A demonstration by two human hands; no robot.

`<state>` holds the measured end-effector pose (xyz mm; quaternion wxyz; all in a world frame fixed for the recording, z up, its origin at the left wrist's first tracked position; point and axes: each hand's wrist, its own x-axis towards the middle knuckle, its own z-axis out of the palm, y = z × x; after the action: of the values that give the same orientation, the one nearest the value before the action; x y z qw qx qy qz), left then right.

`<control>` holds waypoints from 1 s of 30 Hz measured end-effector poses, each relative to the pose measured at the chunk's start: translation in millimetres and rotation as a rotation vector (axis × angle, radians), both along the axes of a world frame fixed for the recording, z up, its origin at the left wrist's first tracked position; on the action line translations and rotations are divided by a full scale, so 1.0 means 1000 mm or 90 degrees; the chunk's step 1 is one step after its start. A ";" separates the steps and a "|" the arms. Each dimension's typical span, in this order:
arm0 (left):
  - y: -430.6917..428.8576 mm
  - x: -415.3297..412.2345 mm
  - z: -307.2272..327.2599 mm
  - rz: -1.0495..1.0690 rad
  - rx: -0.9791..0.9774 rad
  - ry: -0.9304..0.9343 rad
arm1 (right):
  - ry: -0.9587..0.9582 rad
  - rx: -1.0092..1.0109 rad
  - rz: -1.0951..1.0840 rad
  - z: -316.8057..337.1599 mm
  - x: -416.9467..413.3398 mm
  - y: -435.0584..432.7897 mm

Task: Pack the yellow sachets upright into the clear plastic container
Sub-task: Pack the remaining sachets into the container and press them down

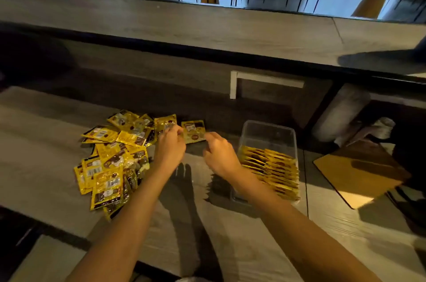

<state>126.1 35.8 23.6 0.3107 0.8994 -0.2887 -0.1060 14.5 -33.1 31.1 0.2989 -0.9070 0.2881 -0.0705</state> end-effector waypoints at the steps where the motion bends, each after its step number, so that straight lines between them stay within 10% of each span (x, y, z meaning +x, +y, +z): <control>1: 0.015 0.006 -0.011 0.025 0.040 0.000 | 0.042 0.009 0.041 -0.010 0.010 0.009; 11: 0.099 0.031 -0.096 0.241 0.303 0.172 | 0.381 0.003 0.265 -0.073 0.059 0.042; 30: 0.053 0.005 -0.101 -0.165 0.104 0.014 | 0.152 0.103 -0.036 -0.088 0.025 0.022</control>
<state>131.1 88.9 -77.8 0.2233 0.8756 -0.3892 -0.1786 39.9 -11.3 -56.4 0.3324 -0.8734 0.3520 0.0529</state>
